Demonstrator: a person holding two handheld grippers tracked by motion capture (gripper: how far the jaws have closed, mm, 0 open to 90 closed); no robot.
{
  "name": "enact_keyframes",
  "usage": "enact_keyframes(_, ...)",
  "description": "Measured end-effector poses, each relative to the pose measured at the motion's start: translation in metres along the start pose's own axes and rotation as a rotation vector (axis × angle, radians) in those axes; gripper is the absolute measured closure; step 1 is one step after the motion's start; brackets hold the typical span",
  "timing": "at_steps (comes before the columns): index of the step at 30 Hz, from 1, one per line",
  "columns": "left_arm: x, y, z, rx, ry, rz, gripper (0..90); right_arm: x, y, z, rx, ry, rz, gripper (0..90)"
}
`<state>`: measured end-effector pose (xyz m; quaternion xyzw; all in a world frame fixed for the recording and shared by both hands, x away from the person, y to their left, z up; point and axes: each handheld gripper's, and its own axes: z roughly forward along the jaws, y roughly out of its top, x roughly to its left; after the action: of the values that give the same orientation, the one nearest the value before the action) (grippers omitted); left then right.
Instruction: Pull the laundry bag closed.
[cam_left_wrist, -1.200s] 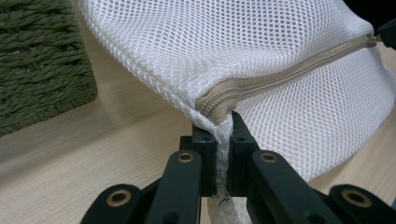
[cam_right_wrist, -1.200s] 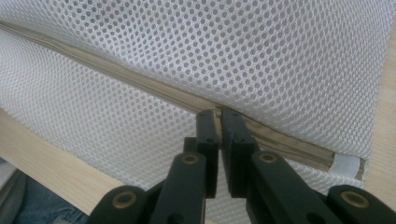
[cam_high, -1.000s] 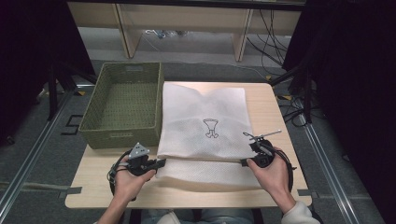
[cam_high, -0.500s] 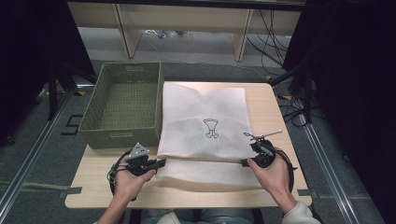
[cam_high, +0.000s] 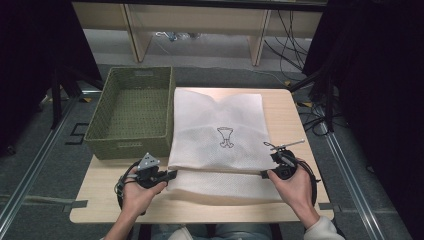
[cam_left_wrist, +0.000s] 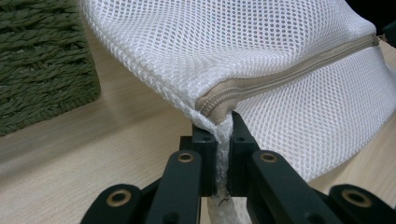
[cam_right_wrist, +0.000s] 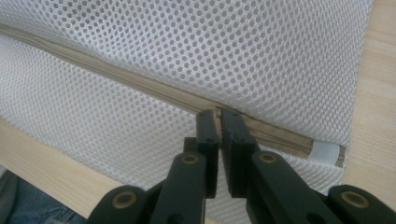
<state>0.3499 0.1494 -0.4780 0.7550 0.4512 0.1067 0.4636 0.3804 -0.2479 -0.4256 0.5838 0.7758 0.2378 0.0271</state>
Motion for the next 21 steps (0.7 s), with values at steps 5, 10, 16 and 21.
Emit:
enact_keyframes(5, -0.0005, 0.0, 0.0001, -0.003, -0.001, 0.0, 84.4, -0.0027, 0.0001, 0.0008, -0.009, 0.002, -0.03, 87.2)
enact_keyframes(10, -0.0003, -0.0001, 0.0003, -0.006, 0.0, -0.005, 84.4, -0.003, 0.0, -0.0005, 0.002, -0.006, -0.017, 87.2)
enact_keyframes(16, -0.0004, 0.0002, -0.0001, 0.003, 0.004, 0.001, 84.4, -0.0071, -0.0012, -0.0006, -0.013, -0.002, -0.028, 87.2)
enact_keyframes(21, -0.0001, -0.0001, 0.0001, 0.0, 0.001, 0.002, 84.3, -0.0075, -0.0015, -0.0011, -0.011, 0.004, -0.027, 87.2)
